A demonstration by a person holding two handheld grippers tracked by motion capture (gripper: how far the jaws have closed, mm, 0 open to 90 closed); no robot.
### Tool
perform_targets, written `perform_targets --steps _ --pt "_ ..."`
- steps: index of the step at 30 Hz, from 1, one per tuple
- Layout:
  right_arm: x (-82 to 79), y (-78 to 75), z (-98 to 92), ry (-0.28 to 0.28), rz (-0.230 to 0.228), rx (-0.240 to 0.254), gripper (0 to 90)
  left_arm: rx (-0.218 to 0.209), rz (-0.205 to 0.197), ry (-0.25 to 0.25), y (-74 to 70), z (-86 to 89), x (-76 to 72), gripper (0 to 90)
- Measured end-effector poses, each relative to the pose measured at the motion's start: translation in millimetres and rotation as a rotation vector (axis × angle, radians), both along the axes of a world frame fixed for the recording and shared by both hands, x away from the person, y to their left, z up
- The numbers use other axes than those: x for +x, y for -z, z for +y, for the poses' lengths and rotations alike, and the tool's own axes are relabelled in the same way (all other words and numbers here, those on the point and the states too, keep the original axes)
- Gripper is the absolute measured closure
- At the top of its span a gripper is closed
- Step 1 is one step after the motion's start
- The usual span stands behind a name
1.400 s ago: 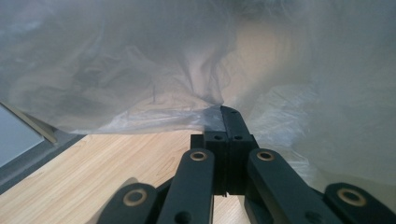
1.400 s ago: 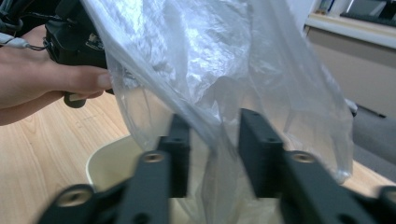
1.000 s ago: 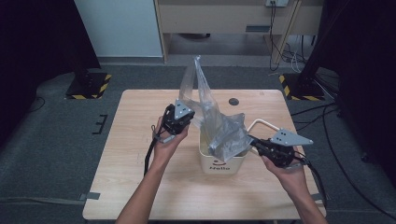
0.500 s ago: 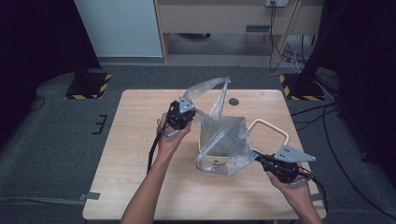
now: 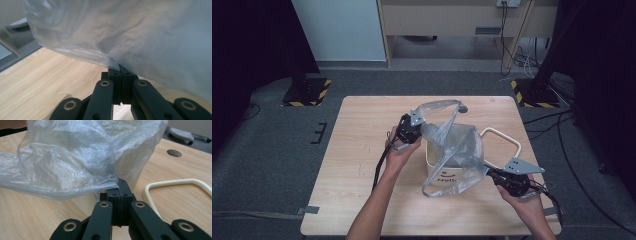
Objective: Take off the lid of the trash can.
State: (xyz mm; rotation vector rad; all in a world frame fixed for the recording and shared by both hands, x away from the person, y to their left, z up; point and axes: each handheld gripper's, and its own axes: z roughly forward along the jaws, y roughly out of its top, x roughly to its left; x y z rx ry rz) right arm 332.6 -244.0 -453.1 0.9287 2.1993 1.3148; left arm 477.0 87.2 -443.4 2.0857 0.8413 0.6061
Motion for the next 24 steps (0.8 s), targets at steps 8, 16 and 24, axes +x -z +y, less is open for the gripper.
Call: perform_targets --steps 8,16,24 --pt "8.2 4.9 8.2 -0.012 -0.003 -0.01 90.0 0.004 -0.009 0.013 4.3 5.1 -12.7 89.8" --pt "17.5 2.8 18.1 -0.036 -0.01 -0.043 90.0 0.017 -0.036 0.026 6.6 18.0 -26.3 90.0" --pt "17.3 -0.7 29.1 -0.058 -0.018 -0.07 90.0 0.028 -0.052 0.007 7.3 35.1 -39.2 90.0"
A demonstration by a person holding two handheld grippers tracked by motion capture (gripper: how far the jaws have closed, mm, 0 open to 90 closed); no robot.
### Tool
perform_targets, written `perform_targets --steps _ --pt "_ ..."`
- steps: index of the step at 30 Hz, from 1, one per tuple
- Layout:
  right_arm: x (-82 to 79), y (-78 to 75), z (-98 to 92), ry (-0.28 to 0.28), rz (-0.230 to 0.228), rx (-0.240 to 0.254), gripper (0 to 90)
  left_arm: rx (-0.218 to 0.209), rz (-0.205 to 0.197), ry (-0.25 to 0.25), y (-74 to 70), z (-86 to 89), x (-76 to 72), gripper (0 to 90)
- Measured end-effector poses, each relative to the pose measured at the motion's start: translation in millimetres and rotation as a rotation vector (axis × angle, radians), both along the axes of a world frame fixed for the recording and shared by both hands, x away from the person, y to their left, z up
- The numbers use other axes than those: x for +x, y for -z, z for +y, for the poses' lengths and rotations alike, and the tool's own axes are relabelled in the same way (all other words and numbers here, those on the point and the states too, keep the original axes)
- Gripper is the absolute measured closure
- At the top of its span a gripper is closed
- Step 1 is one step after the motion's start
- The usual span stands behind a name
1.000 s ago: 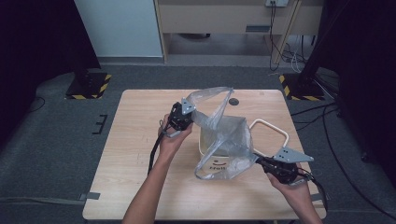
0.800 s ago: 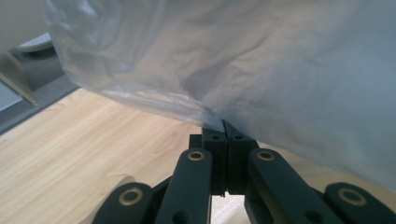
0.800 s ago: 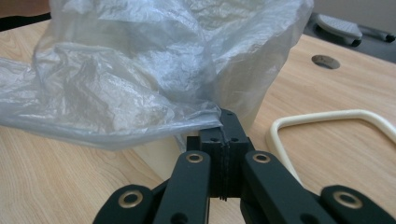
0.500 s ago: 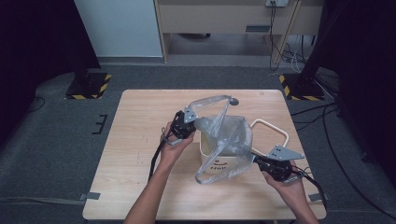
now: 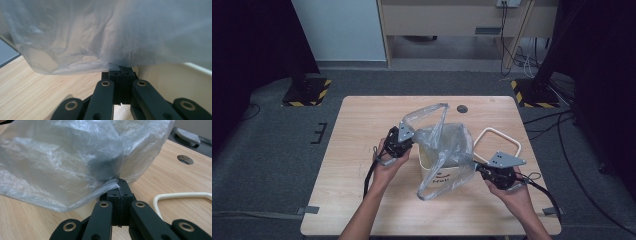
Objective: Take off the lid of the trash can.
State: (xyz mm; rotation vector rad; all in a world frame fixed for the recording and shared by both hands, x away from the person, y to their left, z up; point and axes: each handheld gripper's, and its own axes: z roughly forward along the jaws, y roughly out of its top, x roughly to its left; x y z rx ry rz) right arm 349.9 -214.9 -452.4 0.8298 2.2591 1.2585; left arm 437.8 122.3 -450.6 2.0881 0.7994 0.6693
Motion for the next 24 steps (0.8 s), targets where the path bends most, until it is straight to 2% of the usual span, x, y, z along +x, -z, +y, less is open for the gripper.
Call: perform_targets --steps 4,6,7,9,10,14,20,24 --pt "-7.4 -0.4 -4.2 -0.004 -0.002 0.007 90.0 -0.023 0.007 -0.016 1.8 1.5 6.8 89.9" --pt "-12.1 -0.3 -4.9 -0.012 0.004 0.023 90.0 -0.072 0.027 -0.034 4.5 -1.4 14.2 89.8" --pt "-13.4 0.2 -4.2 -0.015 0.006 0.022 90.0 -0.078 0.03 -0.034 4.8 -3.6 15.7 89.8" --pt "-14.6 1.0 -3.0 -0.017 0.002 0.025 90.0 -0.075 0.041 -0.047 4.9 -6.1 15.2 89.6" --pt "-18.2 1.0 -1.2 -0.011 -0.021 -0.007 90.0 -0.075 0.04 -0.048 5.3 -8.5 15.6 89.6" --pt "-20.5 2.7 -0.3 -0.007 -0.031 -0.001 90.0 -0.095 0.064 -0.056 6.9 -9.9 20.3 89.5" --pt "-19.2 5.6 4.5 -0.016 -0.024 0.007 90.0 -0.117 0.087 -0.043 7.4 -13.0 24.8 89.3" --pt "-18.3 7.1 7.3 -0.022 -0.017 0.011 90.0 -0.113 0.091 -0.041 7.8 -16.7 28.0 89.5"
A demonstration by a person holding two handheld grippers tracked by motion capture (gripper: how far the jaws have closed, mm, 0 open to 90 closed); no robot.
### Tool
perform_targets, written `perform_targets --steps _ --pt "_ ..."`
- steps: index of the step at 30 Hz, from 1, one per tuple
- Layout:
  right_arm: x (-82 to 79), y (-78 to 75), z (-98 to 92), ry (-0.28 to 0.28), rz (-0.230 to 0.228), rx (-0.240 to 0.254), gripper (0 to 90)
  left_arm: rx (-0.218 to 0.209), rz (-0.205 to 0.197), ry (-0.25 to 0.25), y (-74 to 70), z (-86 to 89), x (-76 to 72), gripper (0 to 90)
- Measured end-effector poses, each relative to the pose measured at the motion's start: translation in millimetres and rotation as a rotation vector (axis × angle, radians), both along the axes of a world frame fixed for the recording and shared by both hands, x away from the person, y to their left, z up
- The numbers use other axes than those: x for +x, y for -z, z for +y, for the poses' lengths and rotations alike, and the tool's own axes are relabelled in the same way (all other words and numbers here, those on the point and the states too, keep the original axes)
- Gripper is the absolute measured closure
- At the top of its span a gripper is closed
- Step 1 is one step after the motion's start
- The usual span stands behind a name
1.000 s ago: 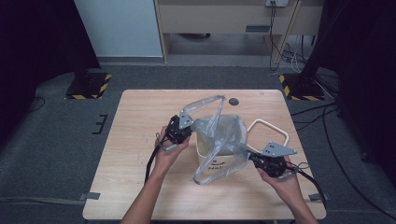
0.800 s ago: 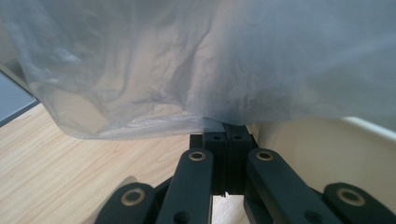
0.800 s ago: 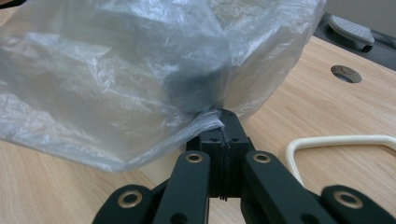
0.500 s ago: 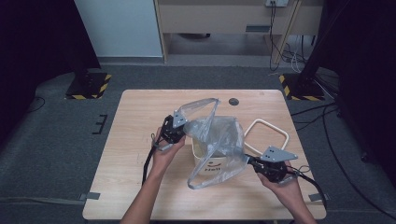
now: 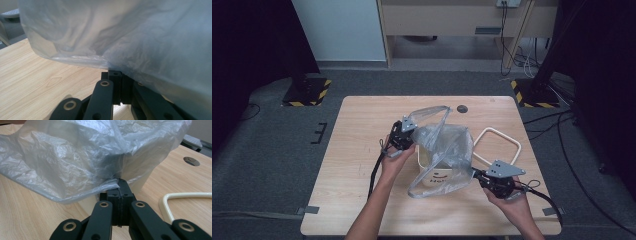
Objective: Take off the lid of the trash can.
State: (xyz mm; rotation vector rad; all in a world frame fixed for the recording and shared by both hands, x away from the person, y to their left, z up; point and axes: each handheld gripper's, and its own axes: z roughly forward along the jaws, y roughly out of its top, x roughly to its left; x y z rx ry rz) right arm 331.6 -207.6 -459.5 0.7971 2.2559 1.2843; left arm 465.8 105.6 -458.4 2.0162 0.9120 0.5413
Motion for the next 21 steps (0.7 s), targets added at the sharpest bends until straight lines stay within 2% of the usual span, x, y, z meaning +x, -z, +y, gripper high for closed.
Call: perform_targets --steps 6,14,21 --pt "3.9 1.4 0.1 -0.002 -0.004 -0.008 90.0 0.006 0.008 0.006 2.8 0.8 0.3 89.8" --pt "8.9 1.8 -1.4 -0.009 0.005 -0.014 90.0 -0.018 0.014 0.022 8.6 6.5 -2.4 89.7" --pt "11.1 2.9 -1.1 -0.012 0.014 -0.021 89.9 -0.016 0.014 0.026 10.7 6.9 -4.2 89.7"
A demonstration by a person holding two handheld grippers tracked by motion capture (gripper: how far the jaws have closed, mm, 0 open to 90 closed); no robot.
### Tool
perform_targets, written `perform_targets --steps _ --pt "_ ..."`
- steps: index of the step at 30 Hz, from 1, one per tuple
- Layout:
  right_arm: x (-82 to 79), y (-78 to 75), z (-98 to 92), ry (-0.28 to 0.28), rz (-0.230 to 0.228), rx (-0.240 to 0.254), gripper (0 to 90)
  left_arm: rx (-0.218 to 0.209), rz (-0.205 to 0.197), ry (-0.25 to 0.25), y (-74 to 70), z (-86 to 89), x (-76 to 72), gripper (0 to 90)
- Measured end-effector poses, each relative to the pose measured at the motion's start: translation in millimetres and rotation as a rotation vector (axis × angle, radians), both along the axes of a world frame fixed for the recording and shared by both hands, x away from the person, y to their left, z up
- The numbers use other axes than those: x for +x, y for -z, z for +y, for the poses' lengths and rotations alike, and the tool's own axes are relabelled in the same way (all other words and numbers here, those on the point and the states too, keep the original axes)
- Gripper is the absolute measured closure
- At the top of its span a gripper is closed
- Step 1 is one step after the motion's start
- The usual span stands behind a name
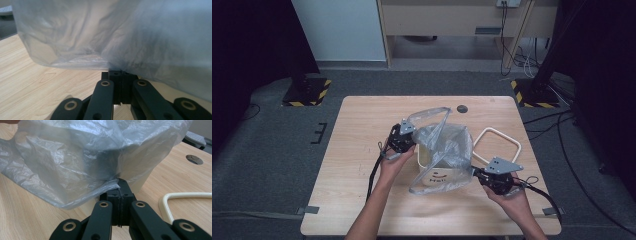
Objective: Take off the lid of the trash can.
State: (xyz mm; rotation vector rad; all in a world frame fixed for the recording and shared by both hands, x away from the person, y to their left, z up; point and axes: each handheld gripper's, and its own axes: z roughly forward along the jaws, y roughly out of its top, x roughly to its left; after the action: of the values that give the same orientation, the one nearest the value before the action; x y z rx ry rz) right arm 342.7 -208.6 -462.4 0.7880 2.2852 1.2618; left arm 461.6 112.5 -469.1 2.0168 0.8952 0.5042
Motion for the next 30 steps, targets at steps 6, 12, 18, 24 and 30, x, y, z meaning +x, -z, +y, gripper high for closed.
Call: perform_targets --steps 6,12,18,24,30 --pt "3.8 -0.4 -4.7 0.011 0.012 0.013 86.5 -0.027 0.003 -0.001 4.5 2.3 -3.3 88.0" --pt "-5.6 -7.7 -10.6 -0.011 -0.012 0.026 65.6 0.02 -0.051 -0.061 1.0 13.4 -10.9 58.2" --pt "-15.0 -13.2 -21.1 -0.016 -0.036 0.035 45.8 0.035 -0.087 -0.066 -4.7 25.8 -18.7 42.2" --pt "-17.6 -13.9 -25.8 -0.042 -0.045 0.045 34.3 0.022 -0.101 -0.064 -7.6 34.3 -23.8 31.8" --pt "-18.8 -12.3 -24.4 -0.055 -0.078 0.048 22.9 0.015 -0.123 -0.057 -11.3 37.0 -30.3 30.5"
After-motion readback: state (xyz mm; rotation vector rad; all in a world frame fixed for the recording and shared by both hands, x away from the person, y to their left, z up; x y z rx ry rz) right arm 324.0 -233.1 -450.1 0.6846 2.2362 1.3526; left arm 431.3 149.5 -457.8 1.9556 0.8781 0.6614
